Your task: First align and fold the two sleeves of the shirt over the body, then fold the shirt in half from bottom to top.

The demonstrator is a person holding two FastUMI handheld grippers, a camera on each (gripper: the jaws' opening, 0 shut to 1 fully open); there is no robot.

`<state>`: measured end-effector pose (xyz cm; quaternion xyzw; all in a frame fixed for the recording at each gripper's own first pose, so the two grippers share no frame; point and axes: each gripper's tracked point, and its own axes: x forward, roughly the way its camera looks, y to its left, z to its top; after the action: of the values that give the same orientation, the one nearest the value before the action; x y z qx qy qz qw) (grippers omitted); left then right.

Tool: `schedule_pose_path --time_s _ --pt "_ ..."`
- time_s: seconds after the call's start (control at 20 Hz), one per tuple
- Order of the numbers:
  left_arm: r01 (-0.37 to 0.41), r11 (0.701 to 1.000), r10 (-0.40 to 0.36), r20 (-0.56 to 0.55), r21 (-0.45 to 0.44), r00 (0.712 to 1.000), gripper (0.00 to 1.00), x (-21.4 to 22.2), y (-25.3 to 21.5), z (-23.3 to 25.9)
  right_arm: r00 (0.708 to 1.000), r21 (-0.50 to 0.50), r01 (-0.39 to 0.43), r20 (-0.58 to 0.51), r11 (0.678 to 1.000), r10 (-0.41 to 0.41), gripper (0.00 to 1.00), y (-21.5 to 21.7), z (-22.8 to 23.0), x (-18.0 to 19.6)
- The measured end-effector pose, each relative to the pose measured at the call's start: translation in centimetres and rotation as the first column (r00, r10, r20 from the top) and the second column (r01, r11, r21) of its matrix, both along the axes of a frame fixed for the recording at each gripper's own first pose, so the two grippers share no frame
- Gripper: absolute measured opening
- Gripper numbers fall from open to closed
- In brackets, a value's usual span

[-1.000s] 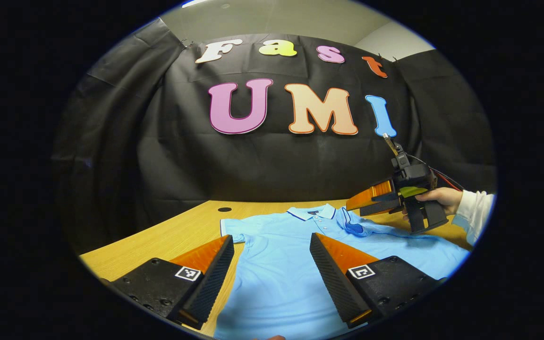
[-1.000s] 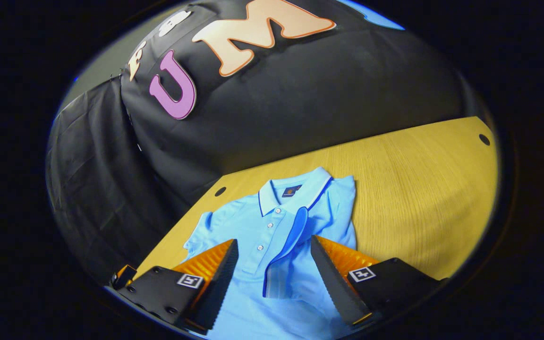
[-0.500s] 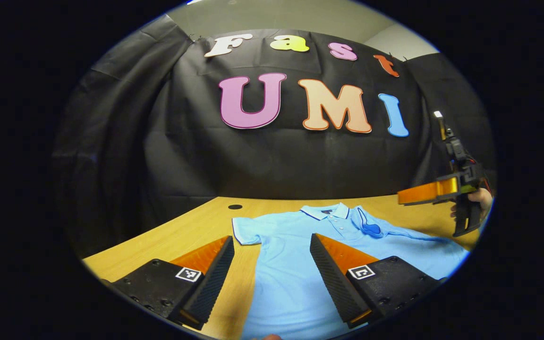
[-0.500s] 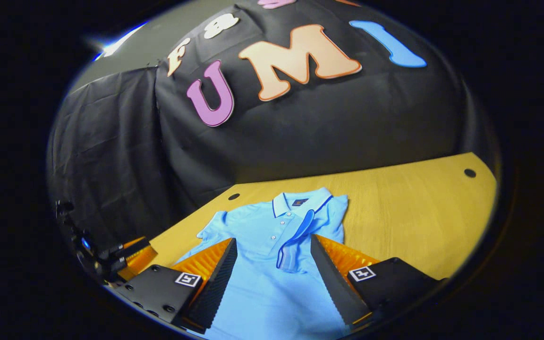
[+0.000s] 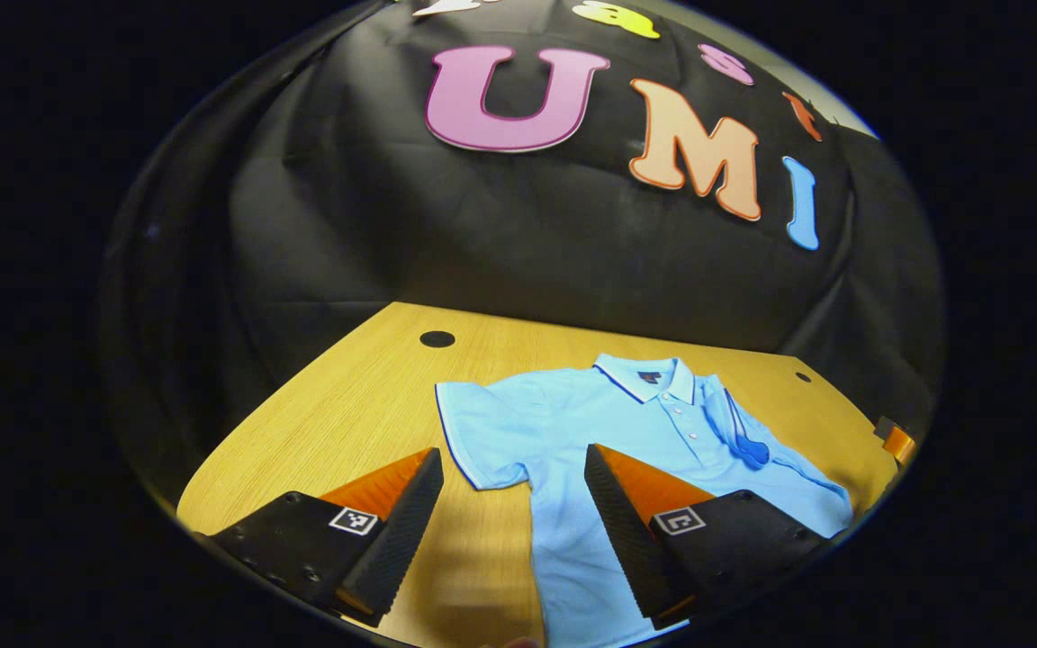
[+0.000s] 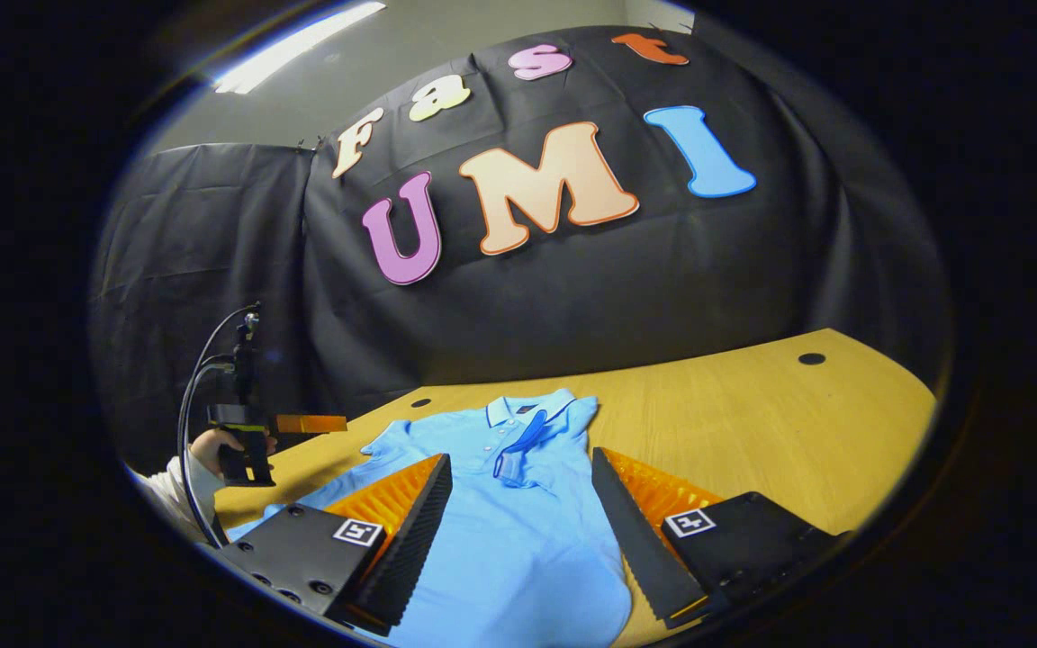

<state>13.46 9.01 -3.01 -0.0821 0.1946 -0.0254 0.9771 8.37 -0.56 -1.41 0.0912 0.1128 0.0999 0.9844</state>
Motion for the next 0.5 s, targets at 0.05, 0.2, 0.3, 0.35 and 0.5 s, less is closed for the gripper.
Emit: schedule_pose_path --time_s 0.05,0.2,0.3,0.35,0.5 --pt "0.001 1.000 0.000 -0.022 0.012 1.000 0.94 1.4 0.6 -0.6 1.000 -0.001 0.004 0.005 1.000 -0.004 0.98 -0.1 0.3 -0.4" --pt "-0.005 0.999 0.009 -0.124 0.035 0.992 0.95 4.3 1.7 -3.2 0.999 0.018 0.021 0.033 1.000 -0.022 0.98 -0.8 1.6 -0.8" --pt "-0.013 1.000 0.017 -0.160 0.027 0.987 0.95 5.6 1.7 -4.3 0.998 0.014 0.035 0.041 0.999 -0.036 0.98 -1.4 1.8 -1.0" --pt "-0.018 0.999 0.023 -0.173 0.032 0.985 0.95 6.0 1.9 -4.8 0.998 0.007 0.042 0.042 0.999 -0.043 0.98 -1.7 1.7 -1.0" --pt "-0.016 0.998 0.030 -0.212 0.068 0.977 0.94 6.5 2.1 -5.9 0.998 0.007 0.048 0.038 0.999 -0.048 0.97 -2.1 1.7 -1.2"
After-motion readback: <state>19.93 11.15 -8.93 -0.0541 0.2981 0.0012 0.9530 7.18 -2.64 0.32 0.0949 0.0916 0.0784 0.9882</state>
